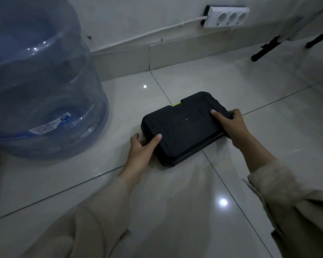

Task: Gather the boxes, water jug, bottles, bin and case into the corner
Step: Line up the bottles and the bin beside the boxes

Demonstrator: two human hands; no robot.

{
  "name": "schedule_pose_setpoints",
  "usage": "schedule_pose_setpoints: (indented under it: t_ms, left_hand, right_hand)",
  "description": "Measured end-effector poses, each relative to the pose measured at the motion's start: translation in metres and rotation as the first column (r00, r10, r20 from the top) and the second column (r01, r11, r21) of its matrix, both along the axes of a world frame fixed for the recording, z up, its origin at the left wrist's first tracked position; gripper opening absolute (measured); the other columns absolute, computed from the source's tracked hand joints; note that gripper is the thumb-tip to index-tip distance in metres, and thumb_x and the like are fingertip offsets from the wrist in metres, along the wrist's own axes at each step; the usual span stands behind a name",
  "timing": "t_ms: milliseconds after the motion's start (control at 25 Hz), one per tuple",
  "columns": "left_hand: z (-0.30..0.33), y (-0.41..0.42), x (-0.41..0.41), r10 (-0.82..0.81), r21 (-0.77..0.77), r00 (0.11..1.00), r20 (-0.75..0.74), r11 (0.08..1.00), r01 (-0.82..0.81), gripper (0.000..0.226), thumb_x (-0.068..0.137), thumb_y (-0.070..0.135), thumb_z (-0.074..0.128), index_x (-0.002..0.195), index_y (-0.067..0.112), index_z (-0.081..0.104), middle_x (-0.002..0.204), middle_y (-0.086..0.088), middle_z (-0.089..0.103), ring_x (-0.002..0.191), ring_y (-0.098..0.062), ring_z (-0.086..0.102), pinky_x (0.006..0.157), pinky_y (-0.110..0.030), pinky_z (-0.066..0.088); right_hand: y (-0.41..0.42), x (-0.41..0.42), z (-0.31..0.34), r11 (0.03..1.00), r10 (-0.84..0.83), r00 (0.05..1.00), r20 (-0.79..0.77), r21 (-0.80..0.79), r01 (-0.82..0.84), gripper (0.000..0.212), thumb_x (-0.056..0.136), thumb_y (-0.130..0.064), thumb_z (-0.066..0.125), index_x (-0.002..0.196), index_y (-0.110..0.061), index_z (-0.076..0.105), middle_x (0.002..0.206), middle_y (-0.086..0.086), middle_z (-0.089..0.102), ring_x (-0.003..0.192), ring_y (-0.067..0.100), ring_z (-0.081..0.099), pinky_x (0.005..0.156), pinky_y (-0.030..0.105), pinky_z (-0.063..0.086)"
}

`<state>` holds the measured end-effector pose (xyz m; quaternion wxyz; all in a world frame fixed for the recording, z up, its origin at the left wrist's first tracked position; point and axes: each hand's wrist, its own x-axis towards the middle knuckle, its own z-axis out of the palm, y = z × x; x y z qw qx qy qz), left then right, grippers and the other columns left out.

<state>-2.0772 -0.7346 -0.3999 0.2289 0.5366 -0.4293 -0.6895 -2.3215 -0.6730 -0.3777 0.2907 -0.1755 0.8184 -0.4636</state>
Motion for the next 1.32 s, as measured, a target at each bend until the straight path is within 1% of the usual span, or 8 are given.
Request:
schedule_pose_setpoints:
  t_ms: [120,240,360,560,920,1080,1200,1320]
  left_hand:
    - [0.010,-0.001,0.007,0.115,0.029,0.990,-0.087,0.993,-0.113,0.059,0.077,0.020,0.071,0.129,0.014,0.042,0.129,-0.006,0.056,0.109,-0.024,0.059,0.093,-0.038,0.050]
    - [0.023,-0.003,0.035,0.168,0.074,0.977,-0.132,0.984,-0.159,0.045,0.077,0.008,0.069,0.119,0.010,0.053,0.117,-0.008,0.063,0.089,-0.017,0.062,0.062,-0.021,0.054]
    - [0.034,0.010,0.087,0.151,0.126,0.980,-0.129,0.983,-0.135,0.044,0.077,0.002,0.065,0.120,0.009,0.057,0.098,-0.002,0.067,0.080,-0.012,0.062,0.048,-0.012,0.051]
    - [0.046,0.063,0.222,0.212,0.090,0.967,-0.140,0.975,-0.201,0.043,0.077,0.003,0.062,0.119,0.014,0.058,0.112,-0.003,0.068,0.096,-0.016,0.065,0.058,-0.015,0.055]
    - [0.055,0.099,0.447,0.492,0.042,0.870,-0.022,0.870,-0.491,0.036,0.079,0.034,0.064,0.113,0.019,0.062,0.112,-0.007,0.069,0.100,-0.026,0.066,0.078,-0.034,0.053]
    - [0.063,0.085,0.480,0.447,-0.122,0.887,0.115,0.893,-0.434,0.038,0.081,0.032,0.064,0.117,0.024,0.053,0.111,0.003,0.063,0.096,-0.015,0.060,0.074,-0.025,0.047]
    - [0.056,0.084,0.495,0.389,-0.272,0.876,0.286,0.909,-0.315,0.060,0.083,0.037,0.062,0.137,0.026,0.036,0.135,0.002,0.047,0.123,-0.020,0.046,0.100,-0.032,0.039]
    - [0.035,0.095,0.497,0.279,-0.364,0.651,0.706,0.931,-0.005,0.084,0.081,0.063,0.046,0.147,0.027,0.008,0.158,-0.002,0.005,0.144,-0.022,0.008,0.117,-0.041,0.009]
  right_hand:
    - [0.013,0.016,0.006,1.000,0.009,0.997,0.071,0.026,-0.011,0.057,0.070,-0.045,0.073,0.096,-0.017,0.032,0.093,0.000,0.049,0.074,0.013,0.050,0.070,0.039,0.049]
    - [0.033,0.054,0.010,0.998,0.028,0.982,0.188,0.057,-0.039,0.058,0.072,-0.045,0.072,0.102,-0.019,0.030,0.087,-0.003,0.045,0.073,0.013,0.050,0.066,0.036,0.049]
    - [0.059,0.100,0.016,0.983,0.093,0.963,0.252,0.131,-0.129,0.064,0.069,-0.048,0.073,0.111,-0.023,0.033,0.092,-0.002,0.051,0.081,0.018,0.055,0.082,0.046,0.054]
    - [0.094,0.205,0.023,0.885,0.360,0.845,0.395,0.143,-0.444,0.069,0.063,-0.050,0.075,0.118,-0.021,0.047,0.110,0.000,0.064,0.096,0.019,0.064,0.081,0.044,0.057]
    - [0.056,0.421,0.023,0.645,0.629,0.572,0.526,0.057,-0.762,0.064,0.072,-0.040,0.073,0.118,-0.019,0.034,0.108,-0.006,0.052,0.093,0.013,0.058,0.071,0.038,0.057]
    - [0.032,0.463,0.018,0.635,0.640,0.540,0.547,0.019,-0.772,0.062,0.075,-0.040,0.071,0.121,-0.014,0.037,0.113,-0.002,0.053,0.101,0.017,0.056,0.086,0.049,0.053]
    - [0.021,0.483,0.014,0.616,0.641,0.509,0.575,0.010,-0.788,0.058,0.081,-0.038,0.065,0.125,-0.012,0.038,0.127,0.003,0.051,0.111,0.023,0.053,0.091,0.048,0.051]
    - [0.019,0.503,0.011,0.626,0.650,0.527,0.547,0.007,-0.779,0.055,0.089,-0.034,0.056,0.133,-0.014,0.030,0.134,0.005,0.044,0.114,0.023,0.048,0.090,0.038,0.046]
